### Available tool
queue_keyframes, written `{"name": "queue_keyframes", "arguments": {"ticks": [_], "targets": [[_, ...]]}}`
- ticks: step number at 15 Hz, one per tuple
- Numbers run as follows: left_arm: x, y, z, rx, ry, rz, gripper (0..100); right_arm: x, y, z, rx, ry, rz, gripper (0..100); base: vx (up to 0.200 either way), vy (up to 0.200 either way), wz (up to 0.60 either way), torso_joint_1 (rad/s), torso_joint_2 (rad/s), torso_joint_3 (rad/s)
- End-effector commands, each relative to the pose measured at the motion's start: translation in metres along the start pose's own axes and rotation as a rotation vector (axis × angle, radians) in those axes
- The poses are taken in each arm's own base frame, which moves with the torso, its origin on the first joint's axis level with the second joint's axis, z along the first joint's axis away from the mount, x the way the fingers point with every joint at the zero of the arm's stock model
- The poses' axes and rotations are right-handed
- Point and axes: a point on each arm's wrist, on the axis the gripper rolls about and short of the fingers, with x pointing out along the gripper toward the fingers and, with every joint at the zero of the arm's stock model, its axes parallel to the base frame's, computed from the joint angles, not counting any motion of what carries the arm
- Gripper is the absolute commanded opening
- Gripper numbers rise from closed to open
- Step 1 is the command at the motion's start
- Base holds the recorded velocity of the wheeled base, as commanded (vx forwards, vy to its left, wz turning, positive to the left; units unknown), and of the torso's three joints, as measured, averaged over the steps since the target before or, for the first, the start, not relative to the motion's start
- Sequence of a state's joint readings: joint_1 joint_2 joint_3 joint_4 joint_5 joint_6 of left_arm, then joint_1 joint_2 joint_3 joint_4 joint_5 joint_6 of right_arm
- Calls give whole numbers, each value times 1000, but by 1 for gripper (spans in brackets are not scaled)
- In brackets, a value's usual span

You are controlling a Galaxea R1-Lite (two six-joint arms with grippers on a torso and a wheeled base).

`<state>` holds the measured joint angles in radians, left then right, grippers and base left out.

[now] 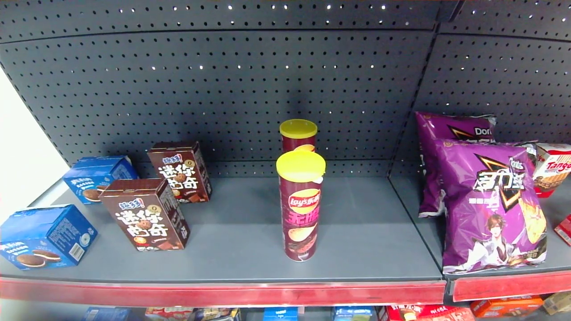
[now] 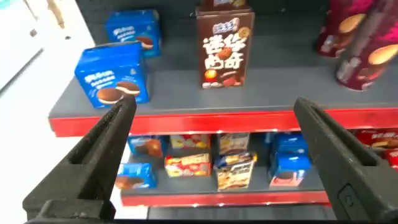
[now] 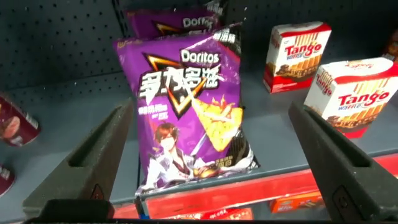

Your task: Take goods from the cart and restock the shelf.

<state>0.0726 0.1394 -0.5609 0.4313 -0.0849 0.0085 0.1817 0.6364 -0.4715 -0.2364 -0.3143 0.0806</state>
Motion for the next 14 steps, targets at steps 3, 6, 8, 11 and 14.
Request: {"name": "queue_keyframes", "arguments": {"ticks": [3,6,8,11,14], "targets": [[3,6,-33,16,41,-86,100,-1,-2,2,-2,-13,-40,100,0,0,0,0,0,0],[10,4,-65,73,92,-84,100,-2,-2,11,1,-36,-58,100,0,0,0,0,0,0],[21,5,-85,97,144,-75,100,-7,-3,20,-13,11,-60,100,0,0,0,0,0,0],[37,8,-95,42,34,96,100,-8,-4,24,-12,3,-83,100,0,0,0,0,0,0],[41,11,-99,15,-11,220,100,-10,-5,21,-14,3,-101,100,0,0,0,0,0,0]]}}
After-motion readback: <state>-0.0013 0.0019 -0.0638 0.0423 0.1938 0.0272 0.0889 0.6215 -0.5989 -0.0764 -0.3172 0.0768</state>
